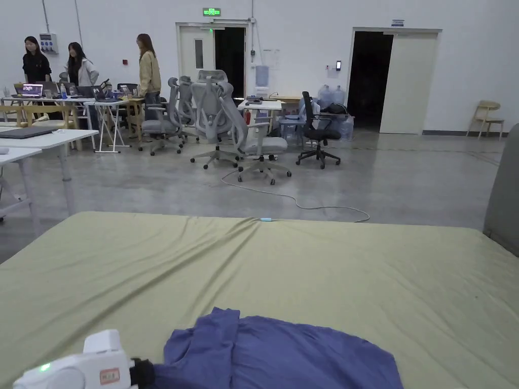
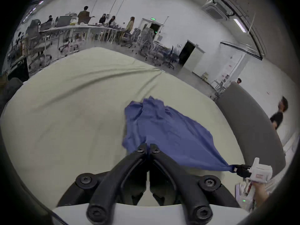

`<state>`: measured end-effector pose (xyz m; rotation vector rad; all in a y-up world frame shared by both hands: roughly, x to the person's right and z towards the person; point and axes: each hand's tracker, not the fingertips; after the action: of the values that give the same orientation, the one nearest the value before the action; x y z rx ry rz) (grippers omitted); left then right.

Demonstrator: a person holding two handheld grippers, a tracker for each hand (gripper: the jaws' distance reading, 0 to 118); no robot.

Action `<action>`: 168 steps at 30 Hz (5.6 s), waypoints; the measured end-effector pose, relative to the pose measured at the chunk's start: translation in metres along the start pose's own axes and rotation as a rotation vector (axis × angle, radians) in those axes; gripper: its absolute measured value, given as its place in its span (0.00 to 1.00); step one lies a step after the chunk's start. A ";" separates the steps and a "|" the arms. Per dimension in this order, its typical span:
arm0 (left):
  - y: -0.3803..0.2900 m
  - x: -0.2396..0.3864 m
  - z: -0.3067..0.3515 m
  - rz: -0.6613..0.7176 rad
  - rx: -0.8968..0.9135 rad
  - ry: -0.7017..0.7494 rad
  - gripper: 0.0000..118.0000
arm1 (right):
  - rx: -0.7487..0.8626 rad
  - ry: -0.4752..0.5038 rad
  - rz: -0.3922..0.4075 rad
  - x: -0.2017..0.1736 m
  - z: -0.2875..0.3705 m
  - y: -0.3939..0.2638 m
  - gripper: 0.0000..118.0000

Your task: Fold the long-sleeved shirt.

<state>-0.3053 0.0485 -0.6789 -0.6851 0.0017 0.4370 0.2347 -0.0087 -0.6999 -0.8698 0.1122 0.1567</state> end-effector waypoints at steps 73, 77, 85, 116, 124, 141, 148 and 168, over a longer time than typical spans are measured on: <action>0.045 0.088 -0.254 -0.318 -0.264 0.145 0.02 | 0.123 0.217 -0.266 -0.052 0.095 -0.126 0.02; 0.047 0.096 -0.188 -0.418 -0.226 0.122 0.02 | 0.161 0.251 -0.262 -0.060 0.118 -0.120 0.02; -0.030 0.085 -0.031 -0.552 -0.160 0.085 0.02 | 0.212 0.325 -0.197 -0.086 0.165 -0.121 0.02; -0.109 -0.041 0.026 0.035 -0.111 -0.013 0.98 | 0.105 0.355 -0.224 -0.097 0.150 -0.141 0.02; -0.102 -0.005 -0.099 -0.318 -0.287 0.163 0.70 | 0.069 0.319 -0.250 -0.093 0.125 -0.130 0.02; -0.067 0.058 -0.023 -0.410 -0.182 0.050 0.08 | -0.391 0.165 -0.290 0.016 -0.086 0.009 0.96; -0.050 0.029 -0.042 -0.261 -0.221 0.027 0.08 | -0.492 0.061 -0.035 -0.012 -0.083 0.029 0.05; -0.194 -0.044 0.142 -0.542 -0.195 -0.187 0.08 | -0.208 0.235 0.214 -0.024 0.124 -0.172 0.06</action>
<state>-0.2896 -0.0156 -0.4431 -0.7999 -0.3998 -0.0238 0.2465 -0.0247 -0.4870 -1.0811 0.4157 0.2691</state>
